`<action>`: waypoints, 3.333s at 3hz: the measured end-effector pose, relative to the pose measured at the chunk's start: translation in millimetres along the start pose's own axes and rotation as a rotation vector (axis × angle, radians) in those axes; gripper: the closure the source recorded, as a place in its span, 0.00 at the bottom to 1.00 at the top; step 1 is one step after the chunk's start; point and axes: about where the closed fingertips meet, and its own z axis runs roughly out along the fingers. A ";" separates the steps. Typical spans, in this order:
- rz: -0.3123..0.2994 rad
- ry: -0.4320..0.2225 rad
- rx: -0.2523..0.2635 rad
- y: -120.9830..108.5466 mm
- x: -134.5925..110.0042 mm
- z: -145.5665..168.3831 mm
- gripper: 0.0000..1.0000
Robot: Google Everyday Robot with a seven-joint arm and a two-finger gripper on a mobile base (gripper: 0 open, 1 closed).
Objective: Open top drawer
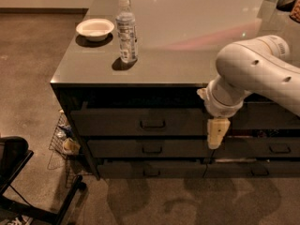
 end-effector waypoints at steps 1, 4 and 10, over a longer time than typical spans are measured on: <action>-0.016 0.013 -0.016 -8.0 -1.1 16.9 0.00; 0.084 -0.059 -0.064 -21.5 -1.1 68.6 0.00; 0.204 -0.055 -0.186 21.5 -4.2 95.4 1.00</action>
Offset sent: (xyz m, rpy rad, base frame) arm 0.0387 0.0059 -0.0505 0.0383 0.0619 -0.0283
